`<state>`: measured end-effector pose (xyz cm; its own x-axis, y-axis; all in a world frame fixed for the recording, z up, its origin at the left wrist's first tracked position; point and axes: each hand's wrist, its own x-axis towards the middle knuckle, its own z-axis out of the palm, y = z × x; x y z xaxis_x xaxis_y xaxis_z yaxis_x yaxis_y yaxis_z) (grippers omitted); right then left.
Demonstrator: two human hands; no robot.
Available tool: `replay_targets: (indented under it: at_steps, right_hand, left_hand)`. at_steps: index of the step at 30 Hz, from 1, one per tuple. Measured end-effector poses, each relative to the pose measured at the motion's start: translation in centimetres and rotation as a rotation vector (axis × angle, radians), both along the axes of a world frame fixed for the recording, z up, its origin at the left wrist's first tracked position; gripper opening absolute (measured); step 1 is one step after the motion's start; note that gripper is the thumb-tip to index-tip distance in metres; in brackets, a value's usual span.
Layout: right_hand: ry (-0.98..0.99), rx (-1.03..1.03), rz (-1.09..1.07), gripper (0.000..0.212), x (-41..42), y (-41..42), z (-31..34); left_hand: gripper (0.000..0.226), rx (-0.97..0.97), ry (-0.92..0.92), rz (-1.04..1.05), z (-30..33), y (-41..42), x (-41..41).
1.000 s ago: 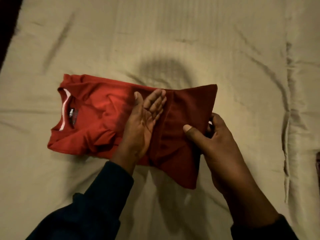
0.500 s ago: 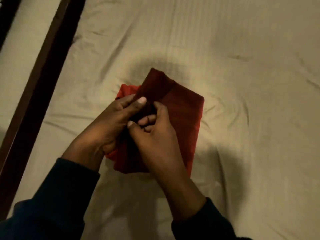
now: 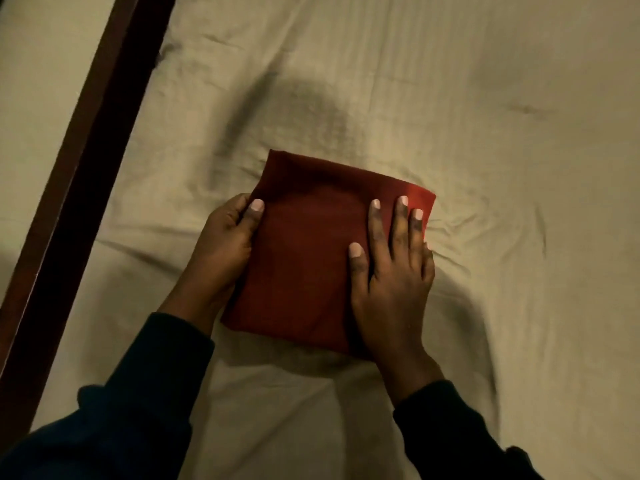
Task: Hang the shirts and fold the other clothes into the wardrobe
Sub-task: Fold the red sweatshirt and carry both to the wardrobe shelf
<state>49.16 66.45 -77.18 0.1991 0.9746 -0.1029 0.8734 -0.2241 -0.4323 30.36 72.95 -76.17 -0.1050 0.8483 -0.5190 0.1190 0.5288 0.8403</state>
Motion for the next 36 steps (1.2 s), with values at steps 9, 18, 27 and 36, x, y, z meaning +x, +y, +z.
replay_targets:
  at_steps: [9,18,27,36]
  right_hand:
    - [-0.089,0.034,0.019,0.06,-0.4,0.2,-0.3]
    - [-0.02,0.079,-0.074,0.058,-0.9,1.0,-4.1]
    - [-0.041,0.036,-0.111,0.058,0.7,0.0,-5.0]
    - [0.094,0.101,-0.313,0.058,-0.2,-5.6,-2.3]
  left_hand:
    - [0.051,0.697,0.788,-0.378,1.0,-1.0,3.6]
    - [0.063,0.597,0.884,-0.634,-5.1,0.7,3.1]
    - [0.062,0.585,0.922,-0.681,-5.8,1.0,2.8]
    - [0.073,0.571,0.88,-0.713,-2.4,0.8,5.9]
